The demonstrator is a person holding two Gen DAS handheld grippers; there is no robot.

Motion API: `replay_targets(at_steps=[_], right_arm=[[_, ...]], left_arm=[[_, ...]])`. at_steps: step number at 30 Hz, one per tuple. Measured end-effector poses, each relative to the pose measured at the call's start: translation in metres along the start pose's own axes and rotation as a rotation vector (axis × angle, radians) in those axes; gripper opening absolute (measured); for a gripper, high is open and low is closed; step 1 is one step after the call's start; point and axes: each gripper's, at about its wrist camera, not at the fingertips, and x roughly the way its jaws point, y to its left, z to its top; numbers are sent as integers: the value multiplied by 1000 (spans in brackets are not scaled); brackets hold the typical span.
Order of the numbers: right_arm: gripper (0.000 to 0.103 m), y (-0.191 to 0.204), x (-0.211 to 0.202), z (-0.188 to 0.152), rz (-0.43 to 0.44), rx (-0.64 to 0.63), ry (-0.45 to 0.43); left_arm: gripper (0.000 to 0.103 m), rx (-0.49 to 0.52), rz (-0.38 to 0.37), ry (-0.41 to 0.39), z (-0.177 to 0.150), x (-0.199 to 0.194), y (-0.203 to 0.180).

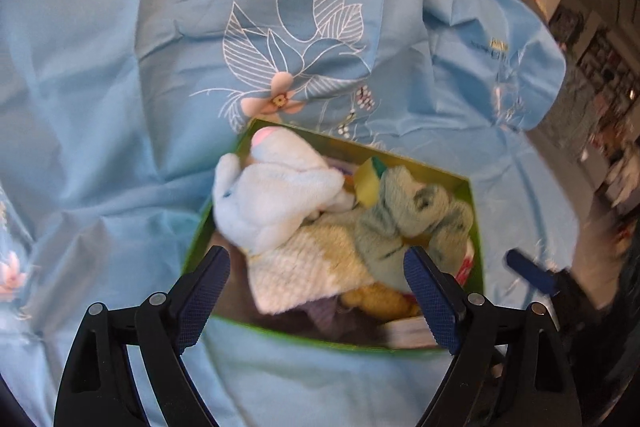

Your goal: Organize soft objects

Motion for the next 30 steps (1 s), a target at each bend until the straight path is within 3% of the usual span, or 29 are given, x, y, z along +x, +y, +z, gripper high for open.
replay_targets(at_steps=[8, 10, 12, 14, 17, 30], right_arm=[[102, -3, -20, -11, -67, 20, 36], [102, -1, -22, -13, -88, 20, 46], [102, 0, -24, -15, -120, 24, 68], [102, 2, -26, -17, -136, 25, 84], [102, 3, -31, -19, -123, 33, 90], [102, 9, -41, -21, -132, 63, 152]], left_arm=[[93, 18, 25, 28, -24, -18, 1], [100, 16, 75, 36, -28, -22, 2], [100, 21, 107, 33, -34, -26, 2], [100, 12, 88, 40, -39, -31, 4], [100, -6, 66, 65, -43, -34, 7], [100, -18, 141, 103, -49, -42, 7]])
